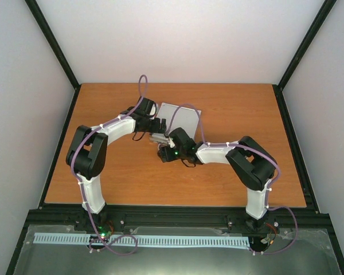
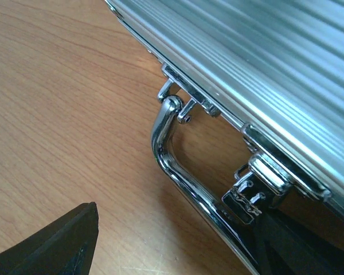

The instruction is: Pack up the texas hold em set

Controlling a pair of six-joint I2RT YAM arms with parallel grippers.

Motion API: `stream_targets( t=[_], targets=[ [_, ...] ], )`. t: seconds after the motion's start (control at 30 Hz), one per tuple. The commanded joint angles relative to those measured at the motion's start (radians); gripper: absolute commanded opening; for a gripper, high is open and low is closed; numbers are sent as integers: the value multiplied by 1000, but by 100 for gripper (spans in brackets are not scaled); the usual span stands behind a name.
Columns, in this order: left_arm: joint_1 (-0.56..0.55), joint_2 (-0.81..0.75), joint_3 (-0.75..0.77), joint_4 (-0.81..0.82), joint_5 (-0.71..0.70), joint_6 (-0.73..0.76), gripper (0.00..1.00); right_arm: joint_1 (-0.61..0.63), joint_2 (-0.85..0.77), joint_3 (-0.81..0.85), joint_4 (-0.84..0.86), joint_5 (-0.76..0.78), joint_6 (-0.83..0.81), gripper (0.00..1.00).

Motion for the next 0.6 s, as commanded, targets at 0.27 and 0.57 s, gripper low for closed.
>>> stream_targets(
  t=[0.27, 0.57],
  targets=[
    [-4, 66, -74, -66, -34, 9, 100, 9, -143, -188, 303, -183, 0, 75],
    [-4, 71, -74, -63, -35, 9, 100, 9, -142, -211, 357, -334, -26, 74]
  ],
)
